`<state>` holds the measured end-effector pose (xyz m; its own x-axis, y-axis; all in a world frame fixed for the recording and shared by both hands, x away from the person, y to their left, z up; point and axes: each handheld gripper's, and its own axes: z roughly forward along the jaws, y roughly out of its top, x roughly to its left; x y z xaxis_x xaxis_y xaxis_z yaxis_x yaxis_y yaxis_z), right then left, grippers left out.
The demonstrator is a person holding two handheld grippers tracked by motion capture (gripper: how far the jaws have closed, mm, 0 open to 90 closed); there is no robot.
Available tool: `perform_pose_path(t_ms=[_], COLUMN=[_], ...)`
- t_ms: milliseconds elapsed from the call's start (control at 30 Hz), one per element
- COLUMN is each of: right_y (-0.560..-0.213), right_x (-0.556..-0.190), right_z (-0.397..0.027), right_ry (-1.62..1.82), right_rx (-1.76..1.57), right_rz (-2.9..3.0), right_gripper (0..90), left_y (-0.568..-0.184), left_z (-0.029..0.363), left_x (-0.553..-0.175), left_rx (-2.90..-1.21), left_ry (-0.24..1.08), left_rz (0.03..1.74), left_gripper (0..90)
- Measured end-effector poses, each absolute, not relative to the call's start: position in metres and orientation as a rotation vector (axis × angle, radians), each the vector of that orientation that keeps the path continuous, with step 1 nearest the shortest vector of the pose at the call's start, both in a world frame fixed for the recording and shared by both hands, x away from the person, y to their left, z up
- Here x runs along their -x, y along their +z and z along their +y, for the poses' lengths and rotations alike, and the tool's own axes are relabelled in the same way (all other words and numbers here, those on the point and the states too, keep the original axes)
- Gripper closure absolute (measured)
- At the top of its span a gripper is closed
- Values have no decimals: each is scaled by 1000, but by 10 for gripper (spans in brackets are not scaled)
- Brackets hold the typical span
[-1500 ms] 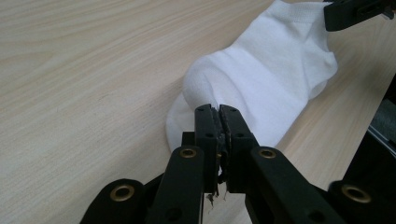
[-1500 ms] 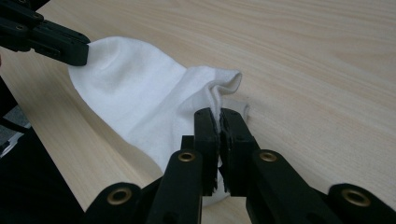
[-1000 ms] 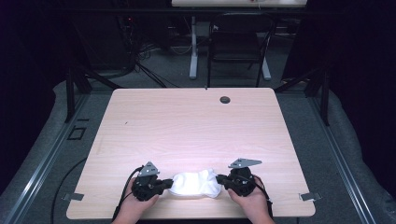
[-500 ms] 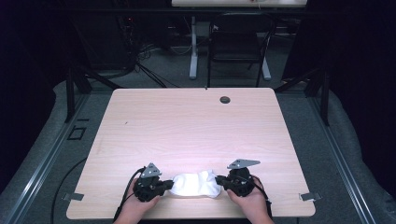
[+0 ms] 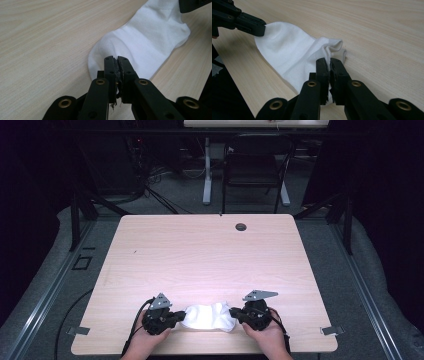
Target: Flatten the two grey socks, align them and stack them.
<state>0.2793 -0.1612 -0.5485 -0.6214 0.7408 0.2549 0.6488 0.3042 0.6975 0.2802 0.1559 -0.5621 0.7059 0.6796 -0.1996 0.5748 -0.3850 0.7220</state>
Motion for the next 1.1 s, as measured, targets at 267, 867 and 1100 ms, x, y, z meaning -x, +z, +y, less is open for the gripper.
perform_pose_path(t_ms=[267,867,1100], right_y=[-551,-561,-558], right_x=[-281,-287,-286], right_z=[-163,-167,-173], right_ry=[1204,1161,1199], right_rx=[-1328,-1375,-1367], right_rz=[2445,2461,2396], right_gripper=[860,802,712], left_y=[-566,-575,-564], left_z=[156,155,160], left_x=[-284,-287,-285], left_rx=[-2107,-2119,-2070], left_ry=[166,149,179], left_rz=[959,966,948], left_gripper=[869,812,694])
